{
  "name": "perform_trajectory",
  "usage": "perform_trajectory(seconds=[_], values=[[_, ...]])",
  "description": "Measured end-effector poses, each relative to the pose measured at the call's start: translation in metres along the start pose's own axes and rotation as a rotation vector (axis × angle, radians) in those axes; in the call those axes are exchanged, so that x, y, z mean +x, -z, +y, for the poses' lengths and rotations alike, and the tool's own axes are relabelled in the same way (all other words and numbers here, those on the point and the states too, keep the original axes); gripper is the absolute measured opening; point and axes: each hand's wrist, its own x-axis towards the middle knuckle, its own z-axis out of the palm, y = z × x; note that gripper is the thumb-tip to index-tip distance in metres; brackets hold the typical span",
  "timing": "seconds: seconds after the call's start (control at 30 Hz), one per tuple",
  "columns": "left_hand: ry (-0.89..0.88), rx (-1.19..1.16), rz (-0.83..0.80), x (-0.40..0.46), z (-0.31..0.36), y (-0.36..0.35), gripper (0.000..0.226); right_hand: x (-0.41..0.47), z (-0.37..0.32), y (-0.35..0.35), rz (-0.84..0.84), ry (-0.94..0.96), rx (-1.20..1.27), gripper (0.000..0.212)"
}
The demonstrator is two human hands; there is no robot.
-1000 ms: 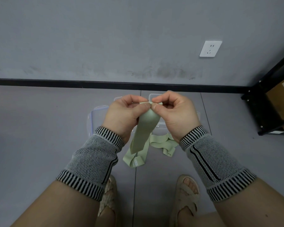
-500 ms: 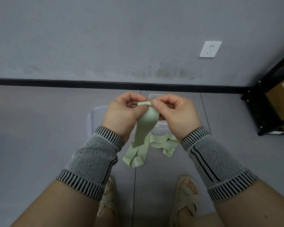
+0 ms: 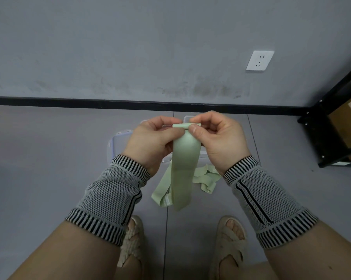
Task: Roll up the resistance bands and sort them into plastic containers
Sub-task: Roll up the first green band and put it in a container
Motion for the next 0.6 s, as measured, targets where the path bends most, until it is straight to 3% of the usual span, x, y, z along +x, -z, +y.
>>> perform_trajectory(seconds=[0.17, 0.37, 0.6], values=[[0.019, 0.060, 0.034, -0.0001, 0.0001, 0.0008, 0.005, -0.0004, 0.0009, -0.0002, -0.004, -0.009, 0.004, 0.015], [-0.077, 0.082, 0.080, 0.0020, -0.0017, 0.0048, 0.012, 0.0006, 0.0029, -0.0015, 0.047, -0.096, 0.076, 0.021], [-0.190, 0.185, 0.117, 0.0042, -0.0036, 0.0067, 0.017, 0.0002, -0.0004, -0.0001, 0.052, -0.132, 0.118, 0.010]])
